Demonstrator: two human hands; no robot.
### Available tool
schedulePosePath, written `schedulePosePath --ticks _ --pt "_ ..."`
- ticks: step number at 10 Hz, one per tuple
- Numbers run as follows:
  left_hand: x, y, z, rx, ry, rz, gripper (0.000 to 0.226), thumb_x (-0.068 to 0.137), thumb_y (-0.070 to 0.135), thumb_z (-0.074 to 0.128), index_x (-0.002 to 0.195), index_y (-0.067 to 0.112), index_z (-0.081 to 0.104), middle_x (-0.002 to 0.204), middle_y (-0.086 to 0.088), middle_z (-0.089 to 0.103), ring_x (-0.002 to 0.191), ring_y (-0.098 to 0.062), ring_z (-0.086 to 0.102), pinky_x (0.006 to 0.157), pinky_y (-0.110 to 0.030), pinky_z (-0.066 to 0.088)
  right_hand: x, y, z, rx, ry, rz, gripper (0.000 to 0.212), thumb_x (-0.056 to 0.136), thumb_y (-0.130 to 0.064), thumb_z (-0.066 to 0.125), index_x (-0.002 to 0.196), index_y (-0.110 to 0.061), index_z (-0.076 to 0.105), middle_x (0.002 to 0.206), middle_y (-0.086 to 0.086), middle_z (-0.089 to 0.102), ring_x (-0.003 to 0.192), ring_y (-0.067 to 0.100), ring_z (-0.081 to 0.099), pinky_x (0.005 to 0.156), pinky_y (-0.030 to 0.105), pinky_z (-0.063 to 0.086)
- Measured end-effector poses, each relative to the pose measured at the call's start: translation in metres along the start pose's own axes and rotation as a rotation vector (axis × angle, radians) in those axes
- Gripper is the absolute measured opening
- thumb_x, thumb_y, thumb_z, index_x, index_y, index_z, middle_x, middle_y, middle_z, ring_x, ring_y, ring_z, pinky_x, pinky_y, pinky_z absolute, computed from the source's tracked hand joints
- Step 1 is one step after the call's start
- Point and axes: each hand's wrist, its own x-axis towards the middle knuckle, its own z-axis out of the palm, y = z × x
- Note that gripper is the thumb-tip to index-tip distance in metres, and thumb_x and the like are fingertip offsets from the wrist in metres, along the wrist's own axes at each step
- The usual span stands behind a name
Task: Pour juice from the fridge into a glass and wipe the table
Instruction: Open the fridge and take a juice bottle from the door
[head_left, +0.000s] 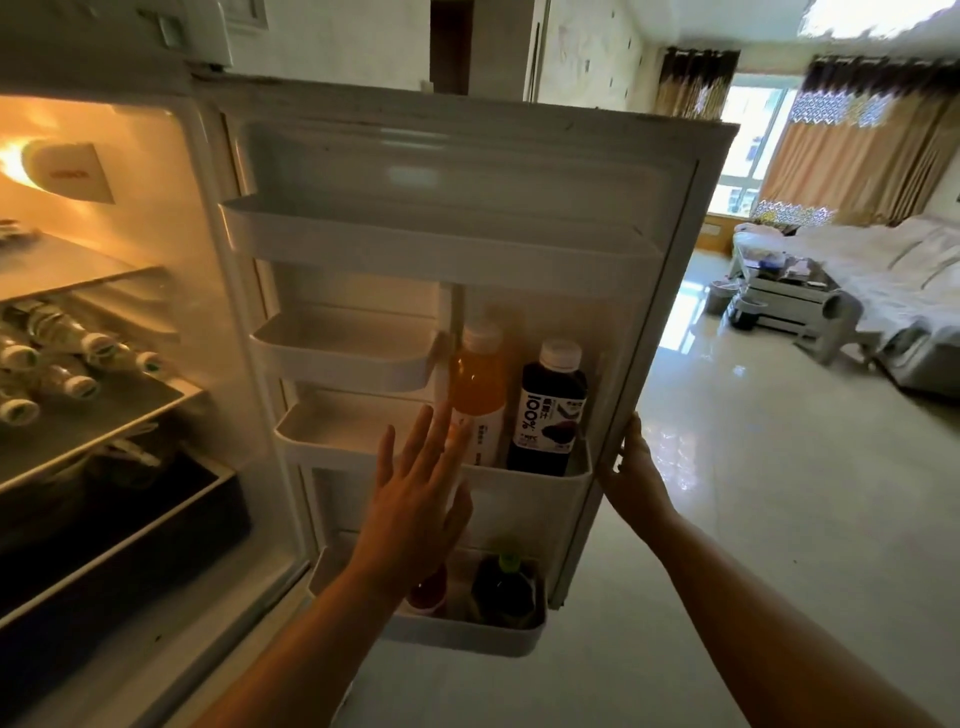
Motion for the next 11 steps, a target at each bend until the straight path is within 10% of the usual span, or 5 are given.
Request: schedulePosePath --ticks 3,6,11 --pt "0.009 0.020 0.011 -0.080 0.145 0.023 0.064 0.091 0.039 0.041 0.148 0.014 0.025 0.155 -0.011 0.024 0.145 -0.025 0.016 0.116 -0.051 0.016 -0.005 0.005 -0.012 -0.004 -0.044 0.015 0.088 0.087 -0.011 0.061 0.148 -0.024 -0.002 0.155 0.009 0.015 0.138 0.029 0.025 0.107 0.050 0.034" --pt "0.047 0.101 0.023 -0.421 0.258 -0.247 0.086 0.086 0.049 0.060 0.150 0.016 0.012 0.154 -0.008 0.026 0.141 -0.023 0.025 0.109 -0.032 0.018 -0.039 0.002 -0.044 -0.021 0.107 -0.124 0.076 0.084 -0.002 0.062 0.145 -0.012 0.018 0.149 0.015 0.027 0.129 0.026 0.040 0.100 0.035 0.037" --pt "0.101 0.121 0.047 -0.358 0.359 -0.508 0.081 0.083 0.033 0.069 0.145 0.006 0.024 0.140 -0.019 0.041 0.129 -0.033 0.043 0.107 -0.041 0.035 -0.078 0.014 -0.074 -0.024 -0.015 -0.162 0.075 0.086 -0.004 0.061 0.145 -0.017 0.017 0.148 0.011 0.028 0.131 0.022 0.037 0.099 0.033 0.038"
